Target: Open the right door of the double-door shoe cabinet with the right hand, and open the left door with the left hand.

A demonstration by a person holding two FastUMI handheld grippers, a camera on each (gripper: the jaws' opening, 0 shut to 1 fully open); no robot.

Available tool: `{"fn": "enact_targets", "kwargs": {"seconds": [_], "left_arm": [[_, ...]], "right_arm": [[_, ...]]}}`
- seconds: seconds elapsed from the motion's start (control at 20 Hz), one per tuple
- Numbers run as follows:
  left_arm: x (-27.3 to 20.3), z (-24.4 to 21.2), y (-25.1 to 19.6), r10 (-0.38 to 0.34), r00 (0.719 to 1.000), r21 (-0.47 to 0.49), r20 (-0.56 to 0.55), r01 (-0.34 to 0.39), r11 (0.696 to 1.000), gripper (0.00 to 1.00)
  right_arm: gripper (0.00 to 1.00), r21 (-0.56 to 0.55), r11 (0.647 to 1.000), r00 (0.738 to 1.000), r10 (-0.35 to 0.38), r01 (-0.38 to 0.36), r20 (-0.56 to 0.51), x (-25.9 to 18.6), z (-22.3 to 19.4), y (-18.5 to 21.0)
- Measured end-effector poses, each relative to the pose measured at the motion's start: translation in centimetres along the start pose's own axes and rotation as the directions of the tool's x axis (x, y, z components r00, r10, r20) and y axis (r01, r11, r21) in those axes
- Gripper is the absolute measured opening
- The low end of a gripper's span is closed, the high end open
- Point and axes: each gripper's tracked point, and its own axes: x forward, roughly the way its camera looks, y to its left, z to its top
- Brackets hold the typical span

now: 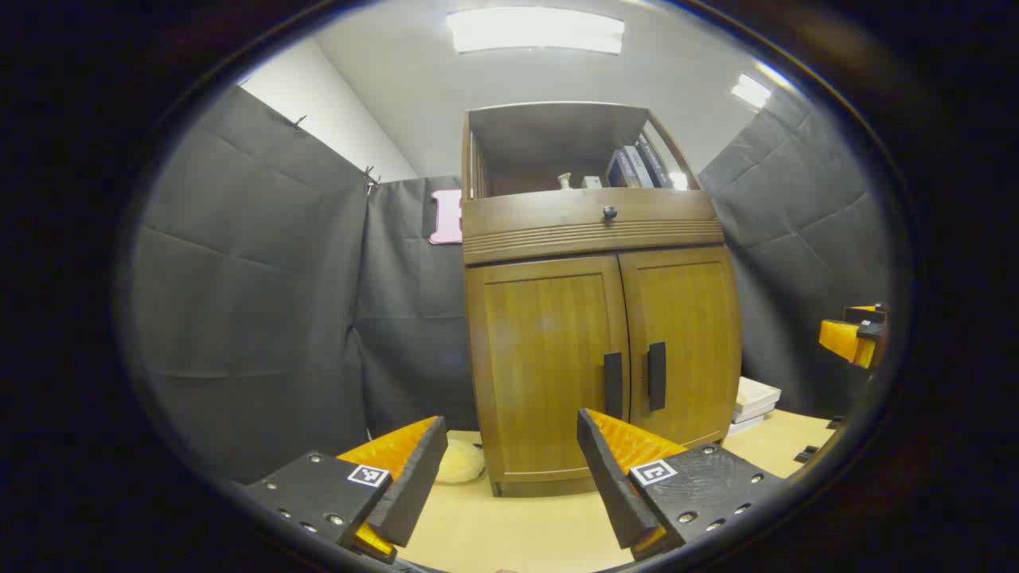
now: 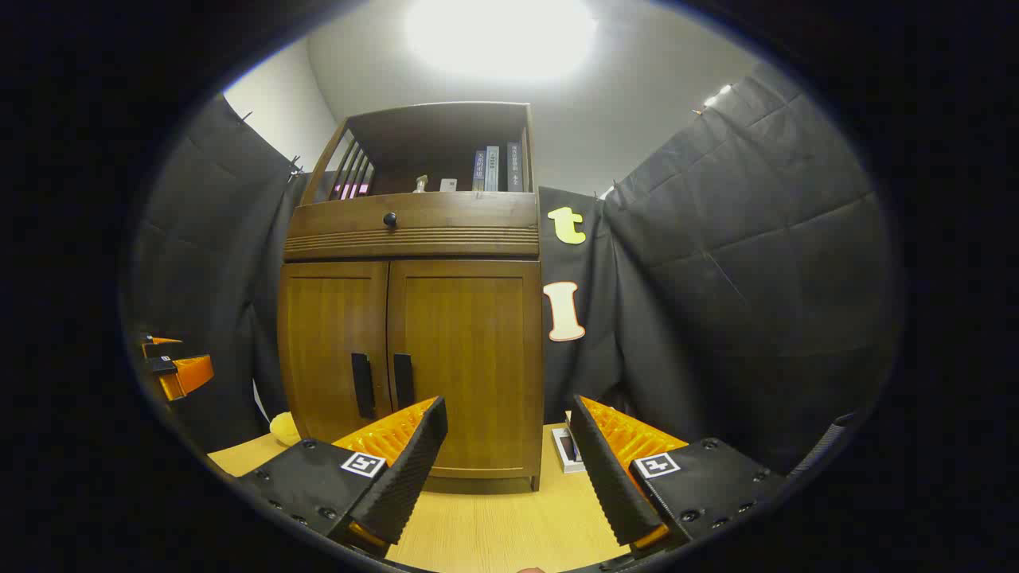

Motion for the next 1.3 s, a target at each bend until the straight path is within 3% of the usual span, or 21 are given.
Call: {"fn": "enact_targets", "kwargs": {"seconds": [0.95,1.3], "left_arm": [[-0.9,-0.1,1.6,0.029,1.000,-0.003,0.004,-0.029,1.000,0.94],[-1.7,0.0,2.6,0.047,0.999,0.008,0.008,-0.047,0.999,0.94]], "right_arm": [[0.97,-0.001,0.999,0.999,0.043,-0.043,-0.004,0.9,-0.1,1.9],[0.97,-0.002,0.997,0.997,0.082,-0.082,-0.005,3.6,0.1,4.1]]}}
